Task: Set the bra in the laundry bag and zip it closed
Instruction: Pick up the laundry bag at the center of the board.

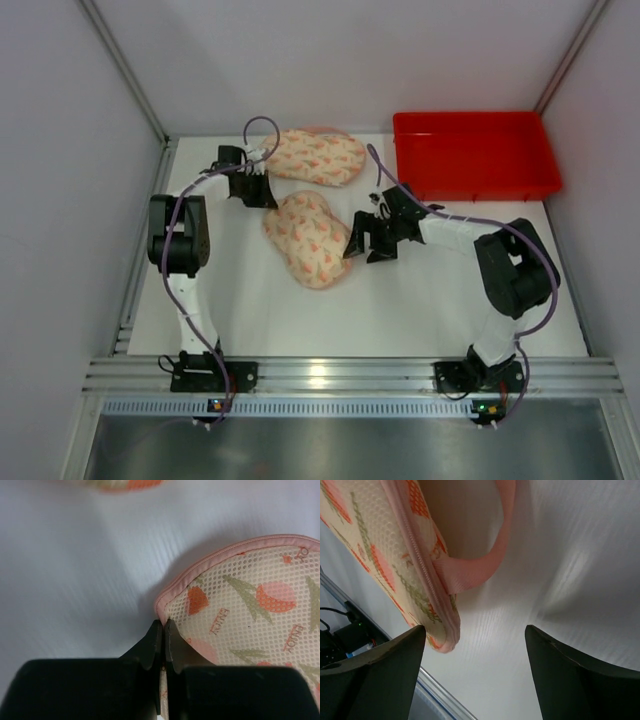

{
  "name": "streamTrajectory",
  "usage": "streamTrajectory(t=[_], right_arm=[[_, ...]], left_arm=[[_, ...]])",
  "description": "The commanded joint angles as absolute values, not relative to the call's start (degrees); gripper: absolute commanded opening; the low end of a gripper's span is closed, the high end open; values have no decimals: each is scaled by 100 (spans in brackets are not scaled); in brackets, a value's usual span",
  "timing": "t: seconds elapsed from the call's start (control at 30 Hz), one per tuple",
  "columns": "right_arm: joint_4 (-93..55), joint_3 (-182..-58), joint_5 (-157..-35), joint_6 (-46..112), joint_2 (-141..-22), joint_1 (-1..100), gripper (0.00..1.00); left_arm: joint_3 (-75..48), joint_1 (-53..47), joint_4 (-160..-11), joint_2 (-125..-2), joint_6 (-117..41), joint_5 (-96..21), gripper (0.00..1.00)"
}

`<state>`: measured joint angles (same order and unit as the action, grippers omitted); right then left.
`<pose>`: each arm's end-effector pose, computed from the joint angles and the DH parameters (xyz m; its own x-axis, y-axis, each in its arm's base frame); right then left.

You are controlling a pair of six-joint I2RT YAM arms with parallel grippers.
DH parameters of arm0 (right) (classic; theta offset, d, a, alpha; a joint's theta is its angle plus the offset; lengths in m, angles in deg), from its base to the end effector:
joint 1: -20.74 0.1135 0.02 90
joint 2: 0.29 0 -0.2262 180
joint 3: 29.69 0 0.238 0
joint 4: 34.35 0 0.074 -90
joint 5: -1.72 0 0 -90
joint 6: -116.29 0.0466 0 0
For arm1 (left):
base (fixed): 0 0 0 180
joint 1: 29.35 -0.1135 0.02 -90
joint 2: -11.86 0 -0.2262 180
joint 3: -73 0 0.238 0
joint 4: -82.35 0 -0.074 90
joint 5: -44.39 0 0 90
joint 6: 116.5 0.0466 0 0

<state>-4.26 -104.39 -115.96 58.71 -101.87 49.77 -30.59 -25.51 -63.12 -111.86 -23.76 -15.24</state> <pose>0.2872 0.1842 0.1309 -0.9679 0.0058 -0.2513 -0.1566 0.7680 0.6210 0.4325 -0.0526 0.1266 -0.7963 0.0948 -0.5975 0.3881 0.8377 -0.3843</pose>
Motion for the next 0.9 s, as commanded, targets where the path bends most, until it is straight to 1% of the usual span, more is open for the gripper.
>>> streamTrajectory(t=[0.0, 0.03, 0.07, 0.13, 0.27, 0.37, 0.47, 0.63, 0.77, 0.8, 0.87], right_arm=[[-261, -10468, -11561, 5600, -9750, 4746, 81], [-226, -10432, -11570, 5556, -9741, 4711, 81], [-225, -10397, -11648, 5547, -9723, 4693, 81], [-313, -10318, -11736, 5616, -9706, 4658, 80], [-708, -10440, -11790, 5801, -9872, 4666, 79], [-823, -10643, -11859, 6029, -10109, 4702, 78], [-955, -10538, -12009, 6232, -10163, 4772, 77], [-1200, -9634, -12202, 6978, -9865, 5149, 77], [-1315, -9211, -12185, 7093, -9513, 5290, 78], [-1385, -9097, -12211, 7163, -9460, 5334, 76], [-1534, -9079, -12299, 7181, -9494, 5361, 61]], left_arm=[[-2275, -2891, -6352, -10285, -3088, -1756, 0], [-1672, -3178, -6518, -9831, -3325, -1801, 0], [-1353, -3268, -6842, -9583, -3771, -1862, 0], [-616, -3453, -7064, -8917, -3942, -1801, 0], [55, -3427, -7171, -8166, -4248, -1888, 0], [511, -3427, -7170, -7683, -4626, -2380, 0], [882, -3436, -7118, -7235, -5030, -2775, 0], [1375, -3436, -6977, -6786, -5506, -3259, 0], [1480, -3427, -6845, -6724, -5796, -3260, 0], [1498, -3427, -6845, -6750, -5832, -3182, 0], [1507, -3427, -6898, -6794, -5876, -3041, 0]])
